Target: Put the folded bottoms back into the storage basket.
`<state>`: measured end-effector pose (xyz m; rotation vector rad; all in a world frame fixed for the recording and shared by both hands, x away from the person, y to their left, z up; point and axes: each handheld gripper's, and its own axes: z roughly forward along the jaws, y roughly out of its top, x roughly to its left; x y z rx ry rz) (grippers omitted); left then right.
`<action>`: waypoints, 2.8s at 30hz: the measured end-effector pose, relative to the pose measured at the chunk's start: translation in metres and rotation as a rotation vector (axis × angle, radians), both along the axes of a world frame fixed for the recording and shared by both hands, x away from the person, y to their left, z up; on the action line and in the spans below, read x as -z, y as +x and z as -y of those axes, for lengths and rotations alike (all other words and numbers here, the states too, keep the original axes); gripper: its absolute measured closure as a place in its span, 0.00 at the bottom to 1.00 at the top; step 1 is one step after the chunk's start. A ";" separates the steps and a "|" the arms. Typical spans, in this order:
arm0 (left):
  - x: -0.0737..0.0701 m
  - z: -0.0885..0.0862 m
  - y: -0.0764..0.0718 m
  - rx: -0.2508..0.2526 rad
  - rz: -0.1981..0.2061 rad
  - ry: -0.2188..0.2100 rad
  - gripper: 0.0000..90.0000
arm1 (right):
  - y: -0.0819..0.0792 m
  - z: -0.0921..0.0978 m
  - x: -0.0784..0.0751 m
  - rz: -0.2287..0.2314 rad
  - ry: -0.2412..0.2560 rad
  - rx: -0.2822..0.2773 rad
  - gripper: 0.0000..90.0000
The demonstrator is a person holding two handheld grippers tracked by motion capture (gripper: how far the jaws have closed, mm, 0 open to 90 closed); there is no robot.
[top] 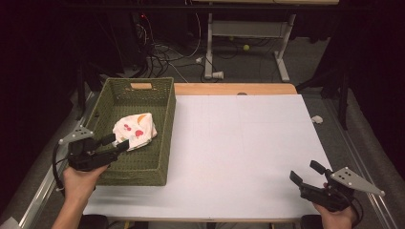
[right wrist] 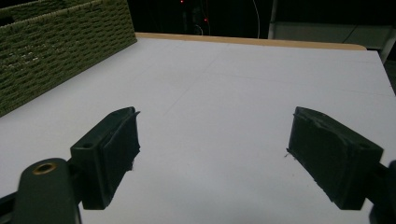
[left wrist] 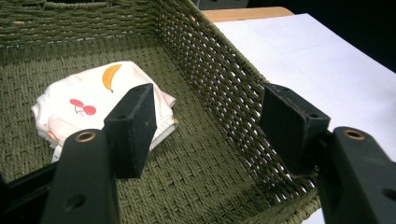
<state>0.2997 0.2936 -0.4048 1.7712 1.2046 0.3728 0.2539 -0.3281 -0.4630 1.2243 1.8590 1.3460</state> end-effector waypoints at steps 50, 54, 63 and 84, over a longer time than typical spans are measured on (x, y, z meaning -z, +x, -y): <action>0.019 -0.003 -0.045 -0.015 0.058 0.015 0.37 | 0.000 -0.001 0.000 0.004 -0.007 -0.001 0.19; 0.021 -0.002 -0.047 -0.015 0.061 0.017 0.37 | 0.000 -0.001 0.000 0.004 -0.007 -0.001 0.19; 0.023 -0.002 -0.054 -0.011 0.071 0.041 0.37 | -0.001 -0.001 0.000 0.005 -0.007 0.000 0.19; 0.031 -0.006 -0.071 -0.032 0.092 0.020 0.36 | -0.001 -0.001 0.000 0.007 -0.009 0.001 0.19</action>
